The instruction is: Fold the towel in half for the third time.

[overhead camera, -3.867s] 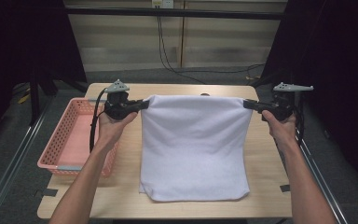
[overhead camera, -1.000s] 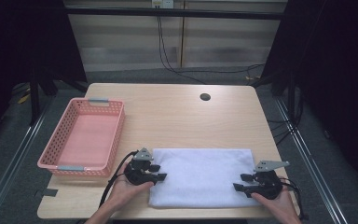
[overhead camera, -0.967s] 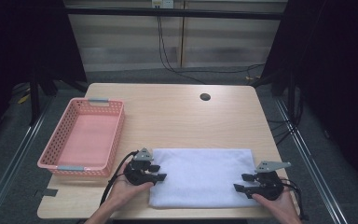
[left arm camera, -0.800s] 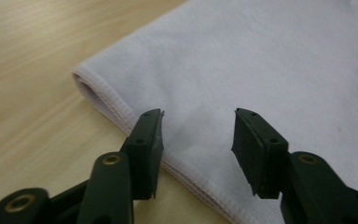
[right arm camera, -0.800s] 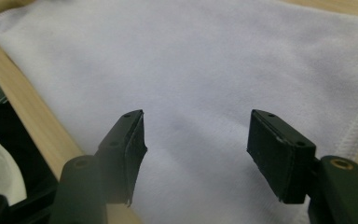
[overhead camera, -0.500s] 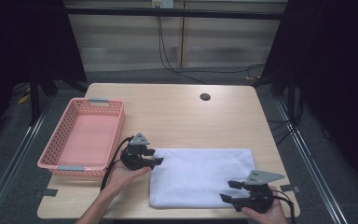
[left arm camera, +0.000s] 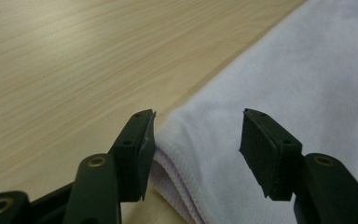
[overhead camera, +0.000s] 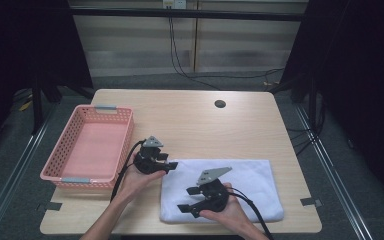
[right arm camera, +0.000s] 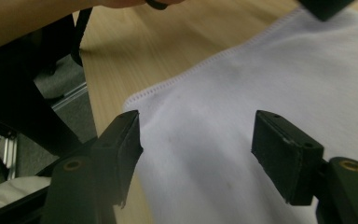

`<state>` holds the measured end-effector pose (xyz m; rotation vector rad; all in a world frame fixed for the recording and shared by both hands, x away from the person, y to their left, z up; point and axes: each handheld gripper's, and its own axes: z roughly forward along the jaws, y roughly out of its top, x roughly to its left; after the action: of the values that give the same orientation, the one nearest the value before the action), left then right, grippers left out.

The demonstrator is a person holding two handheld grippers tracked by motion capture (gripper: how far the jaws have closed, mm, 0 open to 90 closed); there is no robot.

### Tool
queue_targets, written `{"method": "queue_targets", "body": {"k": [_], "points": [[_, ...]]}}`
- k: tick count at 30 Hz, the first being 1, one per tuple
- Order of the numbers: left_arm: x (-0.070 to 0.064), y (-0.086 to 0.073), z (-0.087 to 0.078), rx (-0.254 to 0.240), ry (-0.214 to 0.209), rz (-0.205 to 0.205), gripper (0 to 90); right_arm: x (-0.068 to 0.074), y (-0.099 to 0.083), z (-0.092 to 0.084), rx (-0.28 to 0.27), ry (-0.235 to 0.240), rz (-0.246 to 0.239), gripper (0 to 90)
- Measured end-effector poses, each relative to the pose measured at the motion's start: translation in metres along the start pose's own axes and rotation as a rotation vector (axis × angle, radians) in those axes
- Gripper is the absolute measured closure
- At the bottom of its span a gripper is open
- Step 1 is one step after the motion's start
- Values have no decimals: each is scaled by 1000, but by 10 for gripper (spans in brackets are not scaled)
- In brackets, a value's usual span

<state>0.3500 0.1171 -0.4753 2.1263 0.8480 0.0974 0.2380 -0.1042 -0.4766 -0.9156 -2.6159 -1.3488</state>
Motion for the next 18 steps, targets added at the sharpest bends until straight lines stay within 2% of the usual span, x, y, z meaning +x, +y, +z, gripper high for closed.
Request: {"method": "queue_targets", "body": {"k": [3,5,8,9,11,13,16,18], "points": [[7,-2,-1,-9,4,-25,448,5,9,22,48,14,-39,314],[11,-4,-4,-17,10,-47,447,9,13,33,56,26,-59,311],[14,-7,-6,-37,31,-59,447,14,13,45,79,19,-89,308],[15,-7,-6,-39,24,-65,454,14,11,49,83,9,-94,306],[16,-8,-5,-29,26,-64,468,15,8,52,69,6,-105,303],[17,-9,-5,-27,31,-66,463,19,2,53,48,-26,-141,299],[18,-9,-5,-27,42,-70,453,23,0,53,50,-38,-174,299],[18,-10,-2,-3,52,-65,446,24,-1,53,54,-42,-191,300]]}}
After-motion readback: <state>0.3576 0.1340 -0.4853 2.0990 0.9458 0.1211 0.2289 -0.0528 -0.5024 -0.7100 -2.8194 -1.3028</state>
